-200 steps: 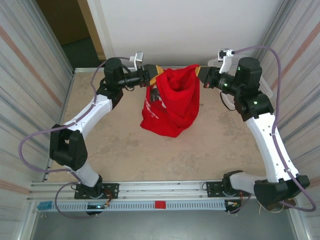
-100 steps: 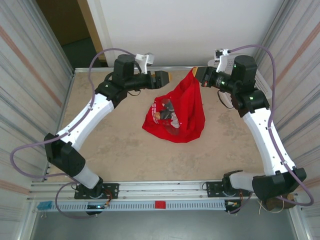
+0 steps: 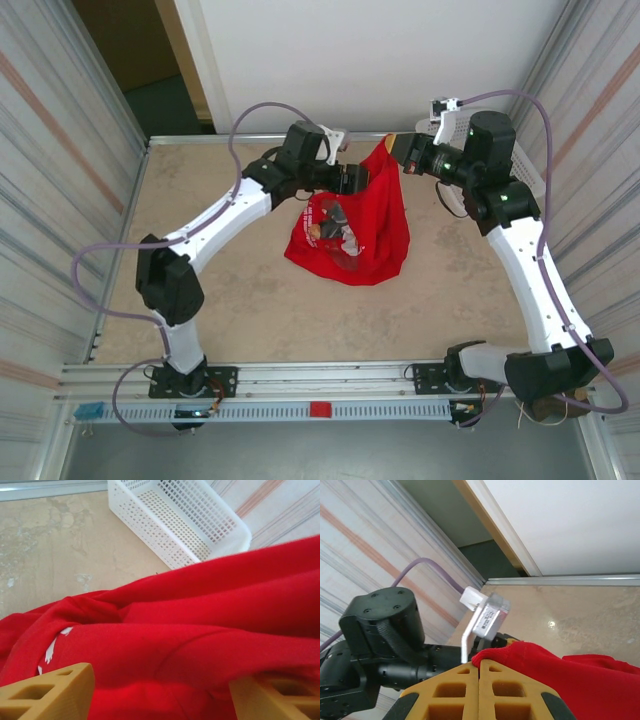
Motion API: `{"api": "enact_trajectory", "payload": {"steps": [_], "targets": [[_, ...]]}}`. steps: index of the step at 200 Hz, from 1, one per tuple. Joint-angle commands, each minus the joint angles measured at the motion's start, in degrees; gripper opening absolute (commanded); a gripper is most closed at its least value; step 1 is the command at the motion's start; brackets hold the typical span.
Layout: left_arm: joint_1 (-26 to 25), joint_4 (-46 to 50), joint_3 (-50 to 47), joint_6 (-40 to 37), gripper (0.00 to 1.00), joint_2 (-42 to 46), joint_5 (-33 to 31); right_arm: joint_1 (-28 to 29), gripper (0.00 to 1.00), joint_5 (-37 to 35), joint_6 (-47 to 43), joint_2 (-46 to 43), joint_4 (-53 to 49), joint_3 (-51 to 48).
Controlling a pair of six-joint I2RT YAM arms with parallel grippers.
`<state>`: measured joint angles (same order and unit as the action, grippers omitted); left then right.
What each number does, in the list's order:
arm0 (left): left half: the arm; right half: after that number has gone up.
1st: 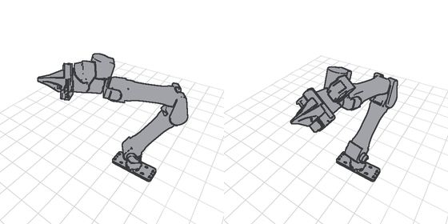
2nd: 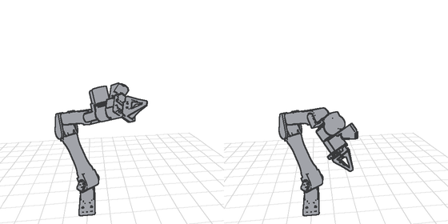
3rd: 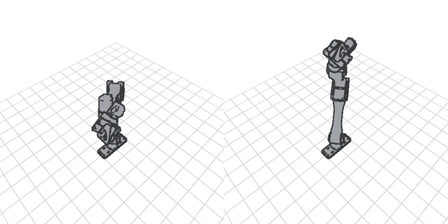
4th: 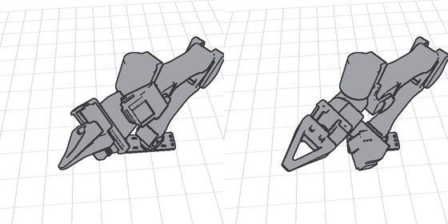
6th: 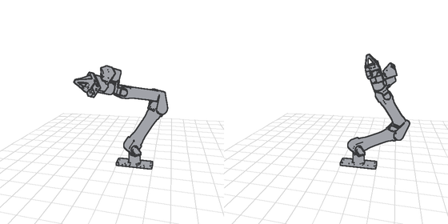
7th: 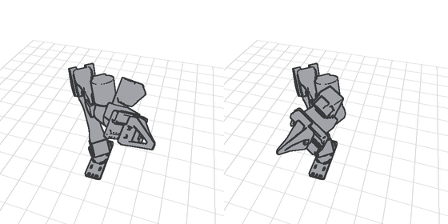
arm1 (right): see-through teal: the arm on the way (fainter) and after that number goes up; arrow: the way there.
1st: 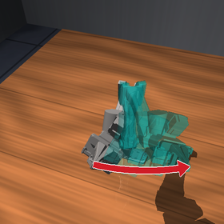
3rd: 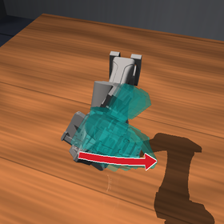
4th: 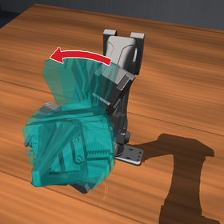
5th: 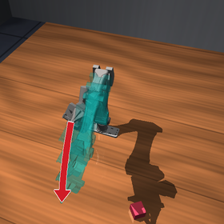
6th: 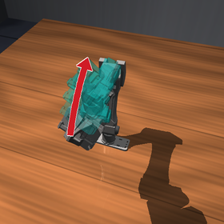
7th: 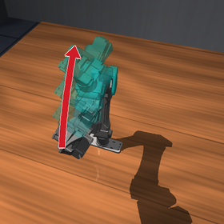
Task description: Fold the inside-out t-shirt
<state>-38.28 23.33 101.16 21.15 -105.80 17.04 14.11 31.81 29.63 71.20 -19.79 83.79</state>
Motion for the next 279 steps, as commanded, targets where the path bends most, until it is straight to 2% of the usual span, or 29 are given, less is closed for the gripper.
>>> {"api": "enact_trajectory", "payload": {"steps": [1,28,50,77,97,113,129,150,178,192,205,221,234,254,279], "targets": [[-0.3,0.9,3.9,-1.2,0.52,-1.3,-4.0,-0.6,0.00,1.7,1.2,-2.1,1.4,0.5],[0.4,2.9,4.8,-2.6,0.00,-1.2,-6.5,-1.2,0.00,-1.0,0.7,-2.8,1.1,-1.9],[2.8,7.4,10.3,-3.9,0.00,1.6,-6.2,-4.6,0.00,-3.6,0.9,-1.4,2.0,-2.1],[5.2,12.1,26.5,-0.7,0.00,4.1,-0.3,-10.3,0.00,-1.3,5.9,2.8,4.5,5.1],[5.2,12.3,40.7,2.3,0.00,3.9,3.6,-10.7,0.00,0.4,9.1,3.7,5.6,13.3],[5.2,8.7,45.7,5.7,0.00,4.9,5.9,-10.6,0.00,0.6,11.5,2.2,7.1,17.8],[5.1,4.3,43.9,6.9,0.00,8.0,5.6,-10.5,0.00,0.0,11.9,-0.1,7.3,20.2],[6.3,2.5,36.3,5.7,0.00,12.6,1.4,-10.4,0.00,-1.7,9.8,-2.3,5.4,18.6],[12.7,9.9,26.5,8.2,0.00,13.7,0.7,-10.4,0.00,-0.5,9.9,-2.1,3.8,10.0],[14.1,11.7,22.0,9.8,0.00,15.1,3.8,-9.7,0.00,1.0,11.2,-4.3,5.0,5.3],[12.6,4.8,15.4,11.2,0.00,19.9,6.0,-8.2,0.00,0.6,11.2,-7.4,5.5,3.9],[10.1,-6.4,9.7,13.0,0.00,25.6,5.9,-7.0,0.00,-0.8,10.2,-9.5,4.5,7.3],[9.9,-11.0,11.4,14.4,0.00,26.5,7.8,-7.0,0.00,-1.4,9.3,-9.5,4.0,12.1],[9.9,-6.4,19.5,12.3,0.00,23.3,7.1,-7.0,0.00,-0.5,8.3,-6.6,3.0,17.2],[9.9,-3.9,22.4,12.1,0.00,19.4,6.5,-3.7,0.01,1.8,7.8,-3.0,3.3,12.5]]}}
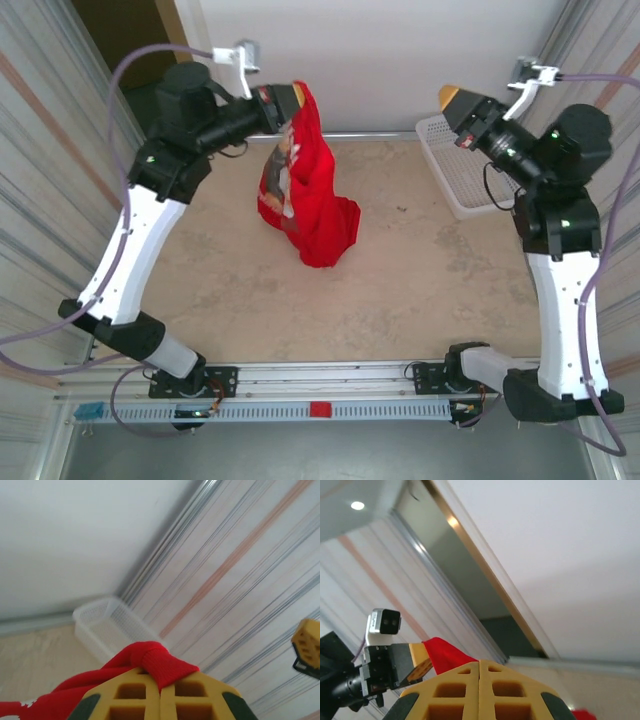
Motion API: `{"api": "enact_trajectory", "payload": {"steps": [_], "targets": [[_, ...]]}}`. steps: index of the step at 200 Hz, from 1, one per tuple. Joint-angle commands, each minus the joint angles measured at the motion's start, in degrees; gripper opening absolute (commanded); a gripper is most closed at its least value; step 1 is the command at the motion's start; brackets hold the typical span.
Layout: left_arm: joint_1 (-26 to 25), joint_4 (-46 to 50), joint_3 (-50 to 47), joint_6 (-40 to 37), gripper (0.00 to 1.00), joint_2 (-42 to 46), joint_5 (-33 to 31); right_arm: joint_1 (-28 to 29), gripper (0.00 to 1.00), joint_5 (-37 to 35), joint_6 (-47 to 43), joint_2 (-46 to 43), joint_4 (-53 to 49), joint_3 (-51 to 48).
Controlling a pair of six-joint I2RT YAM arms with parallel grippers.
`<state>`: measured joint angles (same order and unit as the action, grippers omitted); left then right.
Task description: Fold the inside-out t-shirt
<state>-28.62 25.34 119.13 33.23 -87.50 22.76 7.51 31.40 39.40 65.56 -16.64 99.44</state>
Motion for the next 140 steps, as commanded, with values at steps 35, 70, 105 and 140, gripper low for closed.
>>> {"api": "enact_trajectory", "payload": {"steps": [35,70,105,140], "targets": [[0.2,-6.5,4.1,1.5,0.00,-1.1,-0.7,18.6,0.75,-7.6,-7.6,-1.1,0.1,-20.8],[-0.8,-5.7,6.0,1.5,0.00,-3.0,-1.0,32.3,0.91,-20.6,-9.3,-0.1,3.6,-31.9],[-1.5,-4.6,7.4,1.8,0.00,-3.7,-1.7,36.1,0.93,-25.0,-9.5,7.6,6.7,-31.0],[1.0,-1.0,11.0,1.9,0.00,-6.8,-4.1,27.7,0.00,-22.0,-16.4,17.7,2.6,-17.0]]}}
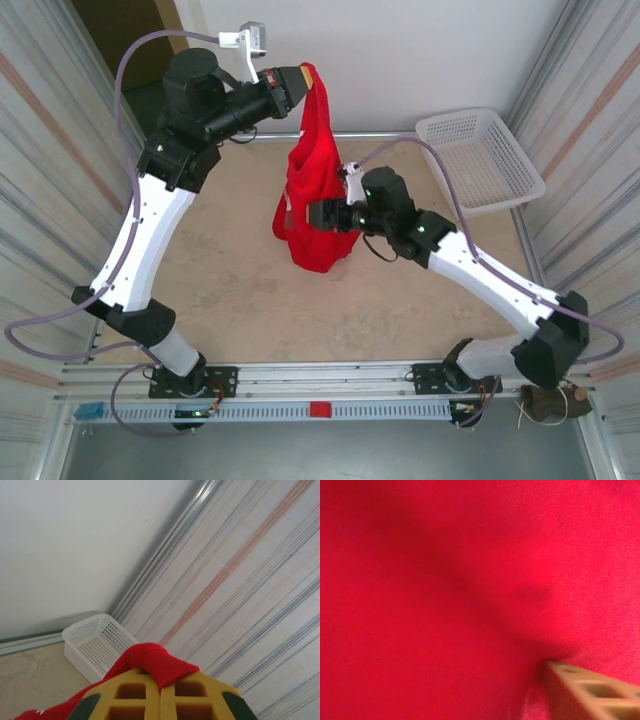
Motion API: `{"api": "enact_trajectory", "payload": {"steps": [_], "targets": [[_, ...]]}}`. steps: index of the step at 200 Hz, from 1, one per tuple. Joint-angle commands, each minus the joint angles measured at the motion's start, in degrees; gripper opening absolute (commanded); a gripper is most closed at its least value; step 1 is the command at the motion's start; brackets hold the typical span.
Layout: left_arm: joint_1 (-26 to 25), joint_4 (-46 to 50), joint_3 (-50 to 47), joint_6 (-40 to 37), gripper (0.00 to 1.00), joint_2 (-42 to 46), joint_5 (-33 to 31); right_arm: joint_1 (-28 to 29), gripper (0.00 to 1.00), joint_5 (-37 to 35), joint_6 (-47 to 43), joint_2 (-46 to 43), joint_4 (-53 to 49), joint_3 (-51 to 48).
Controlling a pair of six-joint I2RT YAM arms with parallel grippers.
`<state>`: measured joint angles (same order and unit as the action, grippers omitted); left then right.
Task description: Fold the inside-out t-shirt
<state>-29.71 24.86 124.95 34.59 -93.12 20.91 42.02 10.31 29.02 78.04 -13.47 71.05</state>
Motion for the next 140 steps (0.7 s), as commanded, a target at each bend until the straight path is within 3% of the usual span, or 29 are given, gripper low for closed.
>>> {"api": "enact_trajectory", "payload": {"steps": [1,30,61,77,108,140], "targets": [[2.4,-0.5,5.5,0.6,0.00,-1.5,-2.2,-7.4,0.00,-0.7,-6.1,5.6,-0.9,12.2],[10.9,-1.3,16.3,6.7,0.00,-9.9,2.7,-23.7,0.00,9.5,-3.4,14.6,-6.5,41.0],[10.8,-6.6,21.4,7.2,0.00,-9.5,3.5,-24.6,0.00,10.3,-5.7,10.0,-3.5,51.1],[10.8,-7.2,17.2,6.8,0.00,-6.6,3.7,-24.5,0.00,11.0,-5.8,7.4,-4.7,48.4],[10.0,-8.0,0.3,4.2,0.00,2.0,2.9,-22.9,0.00,12.2,-3.3,-2.2,-1.3,27.7],[8.9,-10.1,-10.4,2.9,0.00,8.7,0.9,-16.1,0.00,11.9,0.1,-9.4,-0.3,12.4]]}}
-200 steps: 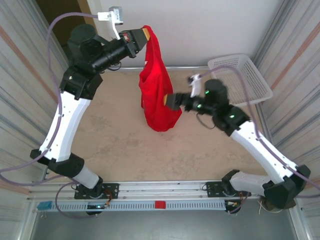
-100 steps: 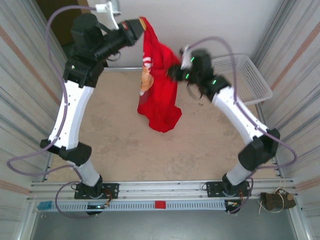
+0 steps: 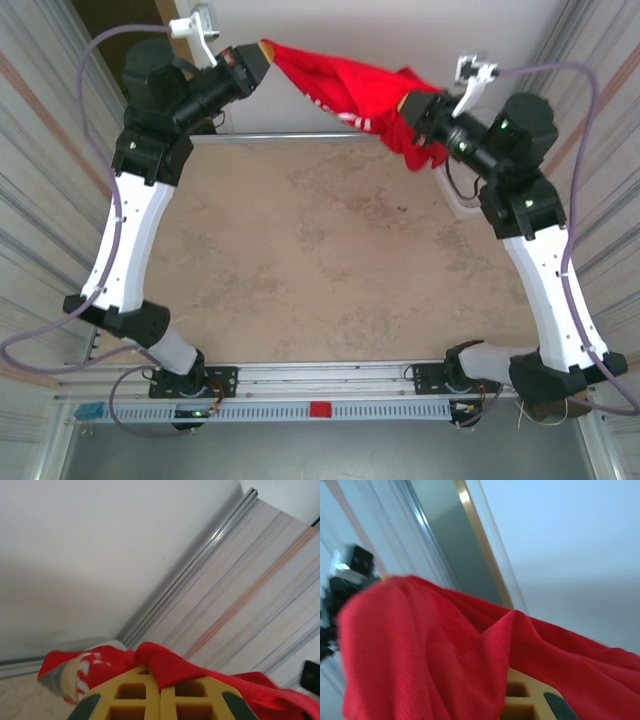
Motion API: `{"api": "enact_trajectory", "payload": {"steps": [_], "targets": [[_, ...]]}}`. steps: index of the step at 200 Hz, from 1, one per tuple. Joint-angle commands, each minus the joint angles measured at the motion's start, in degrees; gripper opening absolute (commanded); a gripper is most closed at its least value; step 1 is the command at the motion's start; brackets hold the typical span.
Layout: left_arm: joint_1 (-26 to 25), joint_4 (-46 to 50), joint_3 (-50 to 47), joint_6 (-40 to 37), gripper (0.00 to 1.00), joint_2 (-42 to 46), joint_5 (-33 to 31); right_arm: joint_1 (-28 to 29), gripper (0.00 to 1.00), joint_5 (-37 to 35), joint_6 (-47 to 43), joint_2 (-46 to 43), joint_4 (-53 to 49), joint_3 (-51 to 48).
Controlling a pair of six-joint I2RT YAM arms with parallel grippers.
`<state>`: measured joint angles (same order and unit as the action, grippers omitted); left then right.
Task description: Fold the inside-out t-shirt
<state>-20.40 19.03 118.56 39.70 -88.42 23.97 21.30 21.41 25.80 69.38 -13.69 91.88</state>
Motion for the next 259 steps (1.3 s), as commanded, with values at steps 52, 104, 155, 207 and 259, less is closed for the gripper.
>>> {"api": "enact_trajectory", "payload": {"steps": [52,104,155,207,259], "targets": [[-0.4,4.1,9.4,-5.9,0.00,-4.9,-2.4,16.2,0.00,1.4,13.6,-3.0,9.0,-19.1],[0.0,6.6,17.3,-3.2,0.00,-23.8,3.3,7.4,0.00,-1.9,22.9,-3.8,17.7,-35.6],[-1.3,10.6,5.7,-8.1,0.61,-27.9,6.6,1.0,0.00,-3.8,27.7,2.2,28.9,-55.3],[-7.9,0.8,-37.4,-6.8,0.70,-4.3,-8.4,1.1,0.00,-5.1,24.5,-1.3,24.4,-60.3],[-22.7,1.0,-42.8,-8.6,0.71,-11.0,-21.3,1.7,0.00,-10.6,21.8,-7.8,17.4,-64.7]]}}
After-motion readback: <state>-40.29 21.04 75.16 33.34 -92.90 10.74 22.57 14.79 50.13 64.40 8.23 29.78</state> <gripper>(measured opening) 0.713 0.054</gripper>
